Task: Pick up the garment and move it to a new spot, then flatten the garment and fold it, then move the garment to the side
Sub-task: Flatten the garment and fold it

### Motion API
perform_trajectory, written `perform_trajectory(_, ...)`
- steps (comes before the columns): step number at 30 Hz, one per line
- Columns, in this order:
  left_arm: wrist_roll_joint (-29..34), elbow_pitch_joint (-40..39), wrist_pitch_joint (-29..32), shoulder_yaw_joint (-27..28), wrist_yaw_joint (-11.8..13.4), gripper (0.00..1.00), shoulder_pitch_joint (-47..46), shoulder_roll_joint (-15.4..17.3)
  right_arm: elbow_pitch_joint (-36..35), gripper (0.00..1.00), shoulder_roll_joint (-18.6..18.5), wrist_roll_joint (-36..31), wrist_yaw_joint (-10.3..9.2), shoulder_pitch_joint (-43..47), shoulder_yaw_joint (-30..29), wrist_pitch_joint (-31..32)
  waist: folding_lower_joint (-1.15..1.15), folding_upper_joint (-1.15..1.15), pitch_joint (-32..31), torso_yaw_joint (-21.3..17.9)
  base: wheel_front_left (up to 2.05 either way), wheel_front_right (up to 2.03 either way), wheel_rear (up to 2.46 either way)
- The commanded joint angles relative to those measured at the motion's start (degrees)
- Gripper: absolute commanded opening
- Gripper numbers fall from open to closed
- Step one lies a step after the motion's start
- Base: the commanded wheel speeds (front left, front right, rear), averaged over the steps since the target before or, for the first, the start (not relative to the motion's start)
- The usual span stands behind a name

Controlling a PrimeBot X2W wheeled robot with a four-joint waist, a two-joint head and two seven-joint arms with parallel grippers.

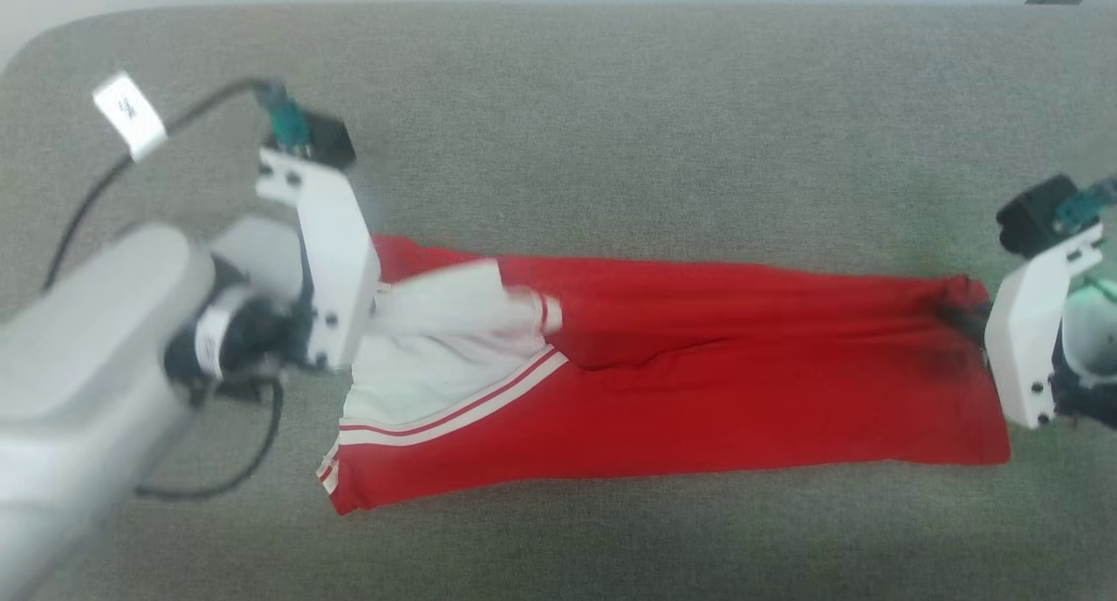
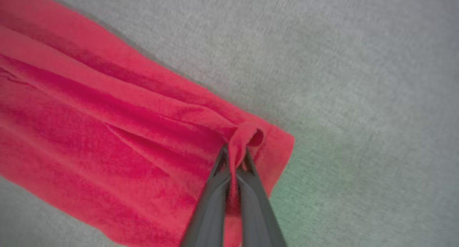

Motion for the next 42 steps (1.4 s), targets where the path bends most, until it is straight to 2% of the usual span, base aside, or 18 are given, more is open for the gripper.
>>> perform_trajectory(1,-0.64,-2.3,-0.18,-0.14,1.39,0.0,2.52,0.95,-0.48,0.0,0.02,-0.4,-0.12,2.11,-0.83,0.43,0.0,0.0,-0.07,0.02,0.0,0.0,0.0)
perform_trajectory(5,-1.9,-4.54,-0.77,-0.67,3.1,0.0,6.75,2.1,-0.51,0.0,1.45,-0.88,-0.11,5.2,-1.99,1.43,0.0,0.0,-0.22,-0.17,0.0,0.0,0.0)
perform_trajectory(10,-3.04,-2.33,-1.78,-0.89,3.02,0.0,9.84,1.19,1.41,0.0,4.59,-2.0,-0.11,6.32,-2.91,2.77,0.0,0.0,-0.49,-0.74,0.0,0.0,0.0)
perform_trajectory(11,-3.58,-0.72,-3.1,-0.32,2.41,0.22,10.36,0.4,2.39,0.78,5.79,-2.91,-0.11,5.85,-3.1,2.9,0.0,0.0,-0.8,-0.87,0.0,0.0,0.0)
perform_trajectory(12,-3.67,0.08,-3.66,-0.3,2.02,0.34,10.59,0.14,2.68,1.0,6.37,-3.3,-0.11,5.56,-3.23,2.96,0.0,0.0,-1.07,-0.95,0.0,0.0,0.0)
perform_trajectory(13,-3.71,0.8,-4.25,-0.24,1.71,0.51,10.81,-0.1,2.85,1.0,6.89,-3.63,-0.11,5.38,-3.36,3.1,0.0,0.0,-1.4,-1.03,0.0,0.0,0.0)
perform_trajectory(14,-3.47,1.38,-4.88,-0.25,1.4,1.0,10.91,-0.28,3.14,1.0,7.29,-3.79,-0.11,5.28,-3.61,3.24,0.0,0.0,-1.77,-1.08,0.0,0.0,0.0)
perform_trajectory(18,-3.49,2.47,-7.2,0.37,0.14,1.0,11.69,-0.71,3.26,1.0,7.79,-4.17,-0.11,5.69,-4.67,3.25,0.0,0.0,-3.08,-1.01,0.0,0.0,0.0)
perform_trajectory(23,-2.11,2.76,-12.98,1.47,-1.33,1.0,13.32,-0.02,2.33,1.0,8.11,-4.55,-0.1,7.94,-6.96,2.46,0.0,0.0,-5.78,-0.75,0.0,0.0,0.0)
perform_trajectory(32,2.85,0.79,-31.85,4.17,-3.69,1.0,20.24,2.06,2.41,1.0,9.23,-6.9,-0.1,14.21,-13.73,-0.17,0.0,0.0,-10.55,0.03,0.0,0.0,0.0)
perform_trajectory(38,6.85,-0.5,-47.67,6.6,-1.71,1.0,27.05,2.9,4.32,1.0,10.94,-8.22,-0.11,18.0,-17.01,-0.17,0.0,0.0,-12.83,1.01,0.0,0.0,0.0)
perform_trajectory(42,7.26,-1.12,-56.23,8.83,0.13,1.0,31.19,3.11,5.91,1.0,11.69,-9.3,-0.09,18.71,-18.55,-0.92,0.0,0.0,-13.24,2.1,0.0,0.0,0.0)
